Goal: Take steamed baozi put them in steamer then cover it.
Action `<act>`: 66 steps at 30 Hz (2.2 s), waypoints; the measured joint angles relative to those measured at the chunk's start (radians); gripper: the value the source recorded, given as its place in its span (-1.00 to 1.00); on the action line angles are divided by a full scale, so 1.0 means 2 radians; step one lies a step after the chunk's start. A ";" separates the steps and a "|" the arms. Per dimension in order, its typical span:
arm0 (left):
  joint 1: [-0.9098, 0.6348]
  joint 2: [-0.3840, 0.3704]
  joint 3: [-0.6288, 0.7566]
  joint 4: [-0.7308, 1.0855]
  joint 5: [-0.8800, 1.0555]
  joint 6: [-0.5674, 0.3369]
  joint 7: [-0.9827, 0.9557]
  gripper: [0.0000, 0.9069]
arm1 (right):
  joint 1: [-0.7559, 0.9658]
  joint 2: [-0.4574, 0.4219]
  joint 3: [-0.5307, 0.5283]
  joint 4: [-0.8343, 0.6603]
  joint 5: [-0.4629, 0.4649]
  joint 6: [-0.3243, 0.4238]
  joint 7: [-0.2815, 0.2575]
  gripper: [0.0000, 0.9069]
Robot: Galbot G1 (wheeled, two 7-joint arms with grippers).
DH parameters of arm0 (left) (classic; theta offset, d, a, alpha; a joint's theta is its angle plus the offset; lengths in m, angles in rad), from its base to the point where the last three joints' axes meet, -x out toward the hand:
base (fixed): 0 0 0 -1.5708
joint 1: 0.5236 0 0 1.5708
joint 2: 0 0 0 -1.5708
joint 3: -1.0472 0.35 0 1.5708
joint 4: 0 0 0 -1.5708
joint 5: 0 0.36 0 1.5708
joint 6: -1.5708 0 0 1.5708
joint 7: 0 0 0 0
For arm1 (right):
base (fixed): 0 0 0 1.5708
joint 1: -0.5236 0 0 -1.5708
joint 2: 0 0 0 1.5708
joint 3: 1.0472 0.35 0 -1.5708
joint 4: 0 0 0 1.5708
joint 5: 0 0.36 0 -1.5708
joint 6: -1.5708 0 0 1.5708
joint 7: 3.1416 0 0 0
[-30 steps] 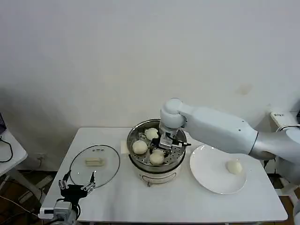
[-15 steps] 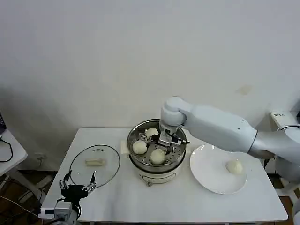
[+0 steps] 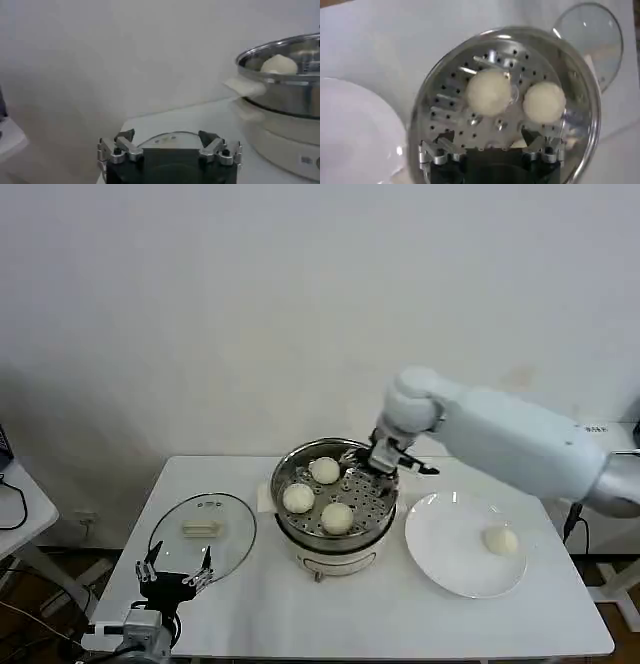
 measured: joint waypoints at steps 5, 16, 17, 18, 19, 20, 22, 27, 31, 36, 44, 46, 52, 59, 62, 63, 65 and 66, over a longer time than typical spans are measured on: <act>-0.006 0.006 0.007 0.005 -0.001 0.001 0.003 1.00 | 0.007 -0.068 -0.004 0.032 0.035 -0.058 0.015 1.00; -0.013 0.019 0.023 0.010 -0.007 0.005 0.008 1.00 | -0.043 -0.202 0.040 0.069 0.079 -0.181 0.020 1.00; -0.013 0.020 0.024 0.008 -0.008 0.005 0.009 1.00 | -0.054 -0.211 0.049 0.069 0.077 -0.186 0.019 1.00; -0.012 0.021 0.025 0.007 -0.008 0.005 0.009 1.00 | -0.068 -0.219 0.061 0.067 0.074 -0.191 0.017 1.00; -0.011 0.022 0.025 0.006 -0.009 0.005 0.009 1.00 | -0.082 -0.225 0.072 0.066 0.070 -0.195 0.016 1.00; -0.010 0.023 0.025 0.005 -0.009 0.005 0.009 1.00 | -0.096 -0.230 0.084 0.065 0.066 -0.199 0.015 1.00; -0.008 0.026 0.024 0.004 -0.009 0.005 0.009 1.00 | -0.128 -0.238 0.111 0.060 0.055 -0.206 0.013 1.00; -0.004 0.026 0.023 0.005 -0.009 0.005 0.009 1.00 | -0.205 -0.244 0.170 0.048 0.026 -0.216 0.014 1.00; -0.001 0.025 0.023 0.011 -0.008 0.005 0.008 1.00 | -0.244 -0.236 0.202 0.026 -0.002 -0.217 0.016 1.00; 0.000 0.026 0.019 0.015 -0.008 0.005 0.007 1.00 | -0.276 -0.218 0.226 -0.008 -0.037 -0.210 0.015 1.00; -0.007 0.025 0.017 0.026 -0.008 0.005 0.007 1.00 | -0.301 -0.188 0.241 -0.055 -0.077 -0.204 0.012 1.00; -0.009 0.025 0.016 0.029 -0.008 0.005 0.007 1.00 | -0.304 -0.181 0.243 -0.065 -0.086 -0.203 0.012 1.00; -0.011 0.026 0.015 0.038 -0.008 0.005 0.007 1.00 | -0.308 -0.161 0.246 -0.093 -0.103 -0.201 0.013 1.00; -0.014 0.026 0.012 0.047 -0.008 0.004 0.007 1.00 | -0.311 -0.134 0.245 -0.122 -0.118 -0.199 0.021 1.00; -0.015 0.027 0.012 0.051 -0.008 0.004 0.006 1.00 | -0.311 -0.124 0.242 -0.133 -0.124 -0.198 0.024 1.00; -0.015 0.027 0.012 0.052 -0.008 0.004 0.006 1.00 | -0.310 -0.121 0.241 -0.137 -0.126 -0.197 0.025 1.00; -0.015 0.026 0.011 0.052 -0.008 0.004 0.006 1.00 | -0.309 -0.115 0.239 -0.144 -0.130 -0.196 0.026 1.00; -0.015 0.026 0.011 0.052 -0.008 0.004 0.006 1.00 | -0.308 -0.112 0.238 -0.147 -0.131 -0.196 0.027 1.00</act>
